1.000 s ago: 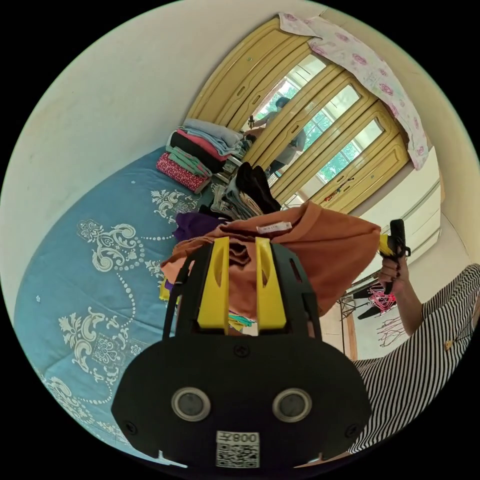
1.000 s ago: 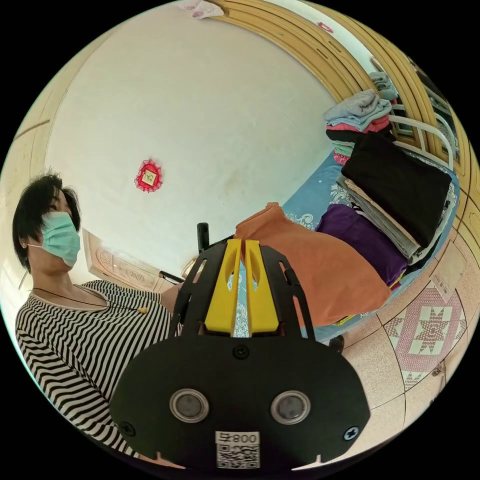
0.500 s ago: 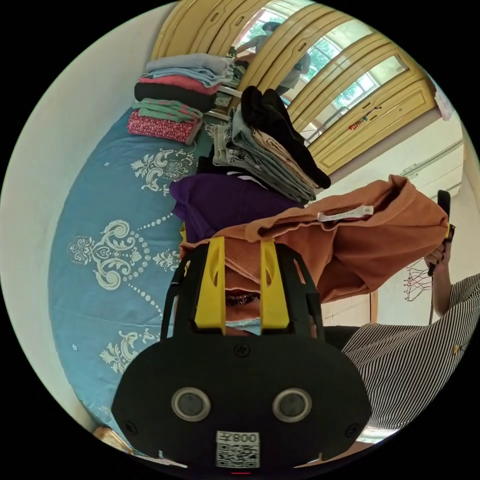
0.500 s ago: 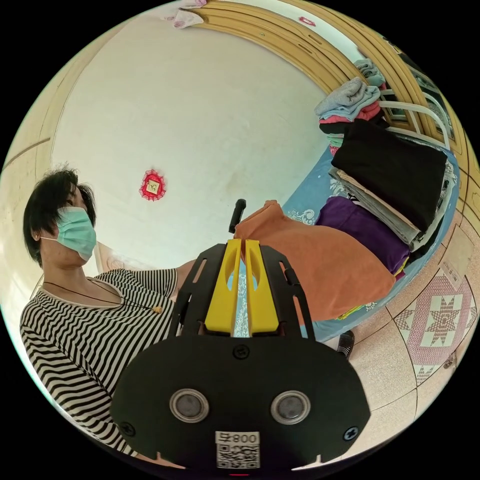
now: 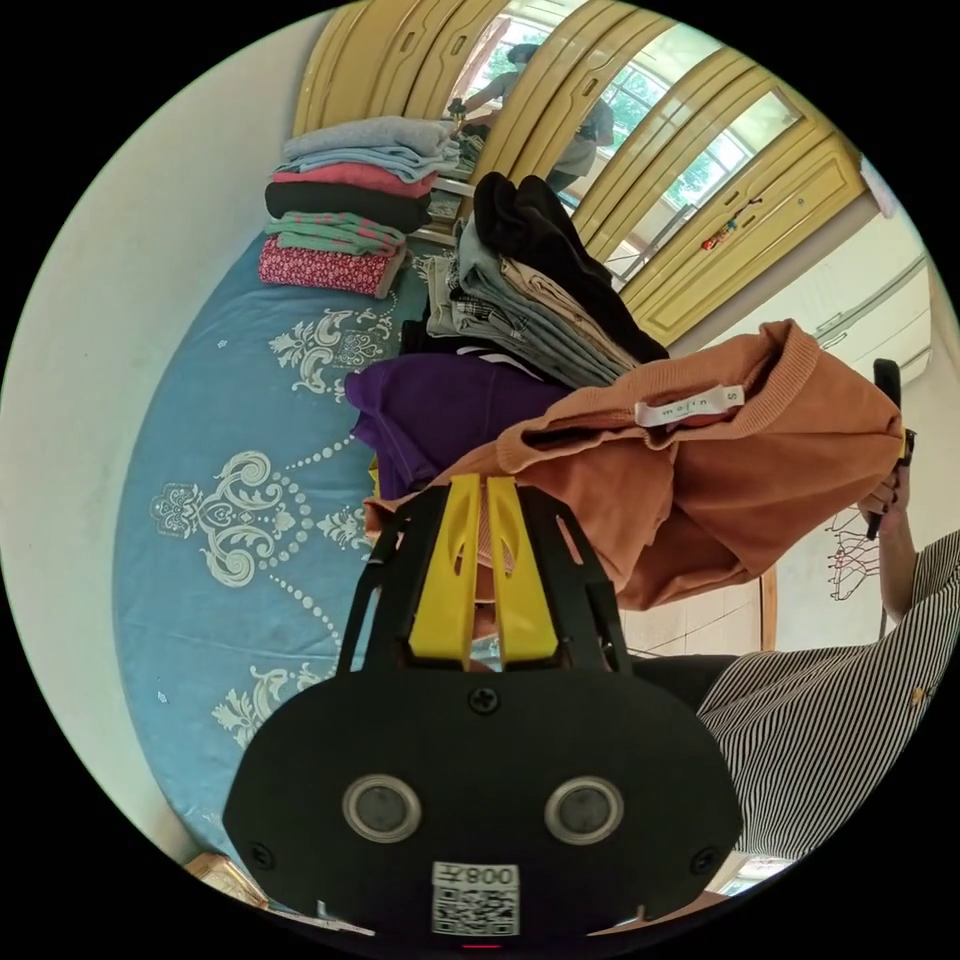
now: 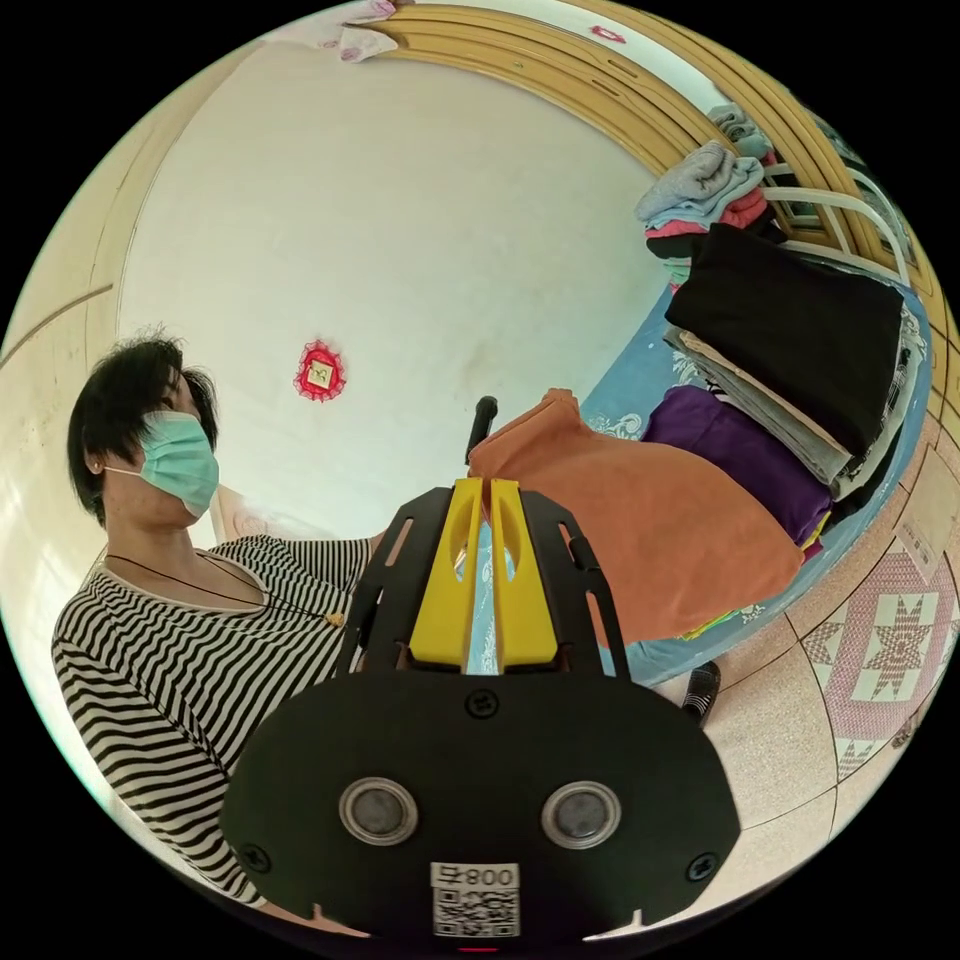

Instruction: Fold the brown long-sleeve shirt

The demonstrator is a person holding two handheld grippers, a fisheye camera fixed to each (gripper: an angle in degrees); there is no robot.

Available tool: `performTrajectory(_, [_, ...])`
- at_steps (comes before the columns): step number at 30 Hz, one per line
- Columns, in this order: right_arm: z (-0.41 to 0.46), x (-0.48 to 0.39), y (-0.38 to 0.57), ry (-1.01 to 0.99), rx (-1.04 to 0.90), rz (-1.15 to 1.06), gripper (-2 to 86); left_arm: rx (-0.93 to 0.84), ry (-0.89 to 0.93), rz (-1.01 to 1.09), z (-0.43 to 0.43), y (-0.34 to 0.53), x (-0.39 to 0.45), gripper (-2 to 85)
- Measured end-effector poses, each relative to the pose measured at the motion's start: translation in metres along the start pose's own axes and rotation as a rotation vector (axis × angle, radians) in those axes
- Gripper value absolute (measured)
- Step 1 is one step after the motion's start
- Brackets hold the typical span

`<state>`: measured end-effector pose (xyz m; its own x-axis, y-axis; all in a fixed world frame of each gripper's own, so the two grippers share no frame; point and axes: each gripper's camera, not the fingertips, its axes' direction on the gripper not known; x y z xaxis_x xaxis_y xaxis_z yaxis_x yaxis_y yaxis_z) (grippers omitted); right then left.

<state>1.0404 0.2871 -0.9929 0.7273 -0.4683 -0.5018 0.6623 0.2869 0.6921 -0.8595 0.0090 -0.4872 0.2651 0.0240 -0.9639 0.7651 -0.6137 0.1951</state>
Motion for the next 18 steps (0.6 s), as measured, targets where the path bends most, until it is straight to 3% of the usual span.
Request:
performTrajectory(5, [0.002, 0.008, 0.007, 0.027, -0.011, -0.021, 1.3, -0.02, -0.009, -0.019, 0.012, 0.006, 0.008, 5.6])
performTrajectory(10, [-0.005, 0.02, 0.023, 0.04, 0.008, -0.008, 1.2, -0.007, -0.01, 0.013, 0.016, 0.014, 0.028, 2.6])
performTrajectory(18, [-0.026, 0.02, 0.035, 0.034, 0.056, -0.049, 1.2, 0.184, 0.053, -0.067, -0.023, 0.087, 0.061, 0.4])
